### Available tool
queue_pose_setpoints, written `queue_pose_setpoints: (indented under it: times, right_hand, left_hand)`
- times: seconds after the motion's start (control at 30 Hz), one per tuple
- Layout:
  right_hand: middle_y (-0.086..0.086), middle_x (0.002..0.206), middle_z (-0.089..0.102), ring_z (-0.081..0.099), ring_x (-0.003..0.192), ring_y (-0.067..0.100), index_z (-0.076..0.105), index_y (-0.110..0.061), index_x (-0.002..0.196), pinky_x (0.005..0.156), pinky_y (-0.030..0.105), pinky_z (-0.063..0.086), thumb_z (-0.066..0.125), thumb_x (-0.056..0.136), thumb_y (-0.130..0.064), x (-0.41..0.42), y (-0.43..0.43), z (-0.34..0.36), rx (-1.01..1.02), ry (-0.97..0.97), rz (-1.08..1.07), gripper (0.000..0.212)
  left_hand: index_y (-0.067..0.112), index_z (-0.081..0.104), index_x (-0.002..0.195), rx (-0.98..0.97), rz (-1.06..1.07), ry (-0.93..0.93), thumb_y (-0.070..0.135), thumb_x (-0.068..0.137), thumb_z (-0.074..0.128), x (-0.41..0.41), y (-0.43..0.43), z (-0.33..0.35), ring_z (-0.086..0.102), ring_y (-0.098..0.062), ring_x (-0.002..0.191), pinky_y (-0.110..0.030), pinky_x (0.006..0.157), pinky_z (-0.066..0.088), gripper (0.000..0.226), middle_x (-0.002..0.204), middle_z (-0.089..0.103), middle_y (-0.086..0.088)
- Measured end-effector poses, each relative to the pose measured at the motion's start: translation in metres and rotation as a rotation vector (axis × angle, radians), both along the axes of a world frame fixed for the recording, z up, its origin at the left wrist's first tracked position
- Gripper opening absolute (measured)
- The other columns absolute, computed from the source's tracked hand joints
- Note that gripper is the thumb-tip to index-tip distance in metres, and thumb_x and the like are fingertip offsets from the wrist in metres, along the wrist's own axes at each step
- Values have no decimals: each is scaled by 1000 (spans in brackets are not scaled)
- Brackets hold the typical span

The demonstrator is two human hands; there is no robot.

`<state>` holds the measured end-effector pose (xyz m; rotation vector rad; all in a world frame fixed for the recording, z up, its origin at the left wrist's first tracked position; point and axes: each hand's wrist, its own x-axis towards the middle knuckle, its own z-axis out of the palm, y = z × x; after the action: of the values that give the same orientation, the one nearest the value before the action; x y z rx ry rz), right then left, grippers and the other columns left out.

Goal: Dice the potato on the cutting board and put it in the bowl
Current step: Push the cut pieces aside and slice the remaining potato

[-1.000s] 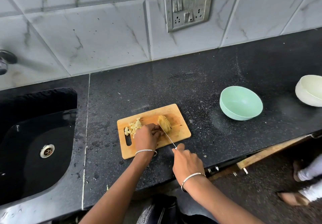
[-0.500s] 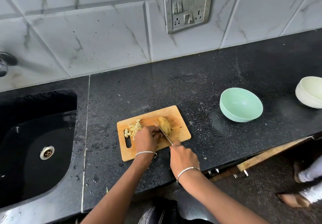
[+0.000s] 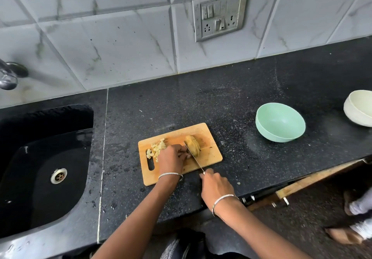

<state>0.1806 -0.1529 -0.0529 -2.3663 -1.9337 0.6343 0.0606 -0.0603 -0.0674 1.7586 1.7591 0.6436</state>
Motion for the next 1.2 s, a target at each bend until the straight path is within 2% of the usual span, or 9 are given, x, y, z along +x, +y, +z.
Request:
queue_pose_setpoints:
  times: [0.3, 0.43, 0.53, 0.63, 0.73, 0.8, 0.9, 1.0, 1.2]
  right_hand:
    - [16, 108, 64, 60, 104, 36, 58, -11, 103, 80, 37, 43, 31, 102, -44, 55, -23, 57, -203, 102, 3, 42]
    - [12, 90, 67, 62, 89, 32, 62, -15, 90, 77, 37, 47, 33, 100, -49, 71, -11, 63, -110, 216, -62, 46]
    - [8, 89, 65, 61, 90, 31, 60, -18, 88, 80, 38, 48, 33, 100, -52, 71, -8, 53, -39, 244, -139, 45]
    - [3, 88, 64, 61, 84, 27, 60, -19, 87, 79, 38, 49, 33, 100, -51, 69, -11, 43, -26, 283, -195, 44]
    - [-2, 85, 65, 61, 84, 25, 62, -19, 88, 78, 36, 47, 35, 101, -49, 68, -14, 38, -29, 312, -214, 43]
    - [0, 87, 66, 61, 86, 26, 62, -18, 89, 79, 37, 48, 35, 101, -50, 68, -15, 33, -28, 308, -224, 44]
    - [5, 91, 67, 62, 89, 29, 63, -17, 90, 81, 38, 49, 35, 100, -51, 72, -15, 24, -39, 296, -244, 45]
    - [6, 94, 67, 62, 92, 30, 63, -16, 92, 82, 38, 49, 35, 101, -50, 74, -14, 19, -49, 283, -250, 45]
    - [7, 100, 68, 62, 98, 33, 60, -17, 95, 76, 38, 44, 32, 101, -50, 67, -5, 7, -38, 234, -246, 44]
  left_hand:
    - [13, 74, 88, -40, -106, -31, 2, 80, 74, -6, 11, -1, 71, -5, 73, -23, 77, 57, 13, 76, 75, 3]
    - [19, 74, 85, 30, -190, 149, 2, 77, 72, -9, 21, 8, 70, -13, 80, -25, 73, 54, 19, 81, 74, 3]
    - [24, 68, 105, 127, -307, 325, 6, 78, 72, -10, 32, 24, 66, -20, 100, -31, 81, 51, 33, 103, 72, 2]
    - [31, 53, 132, 214, -664, 527, 7, 79, 72, -8, 44, 34, 46, -21, 130, -35, 102, 42, 62, 139, 53, 3]
    - [44, 43, 138, 212, -887, 751, 15, 82, 73, -2, 57, 36, 25, -21, 144, -45, 106, 39, 71, 154, 32, 8]
    - [45, 47, 135, 212, -952, 798, 18, 82, 73, 4, 65, 36, 21, -21, 146, -48, 104, 41, 65, 155, 31, 11]
    - [39, 57, 126, 243, -1008, 761, 18, 82, 72, 10, 72, 38, 34, -20, 141, -44, 101, 44, 51, 145, 48, 9]
    - [33, 61, 121, 270, -962, 716, 25, 82, 72, 9, 72, 34, 58, -19, 116, -38, 92, 49, 41, 120, 65, 4]
    - [25, 62, 114, 211, -651, 592, 57, 79, 67, 2, 53, 24, 63, -20, 90, -32, 70, 52, 48, 103, 67, 1]
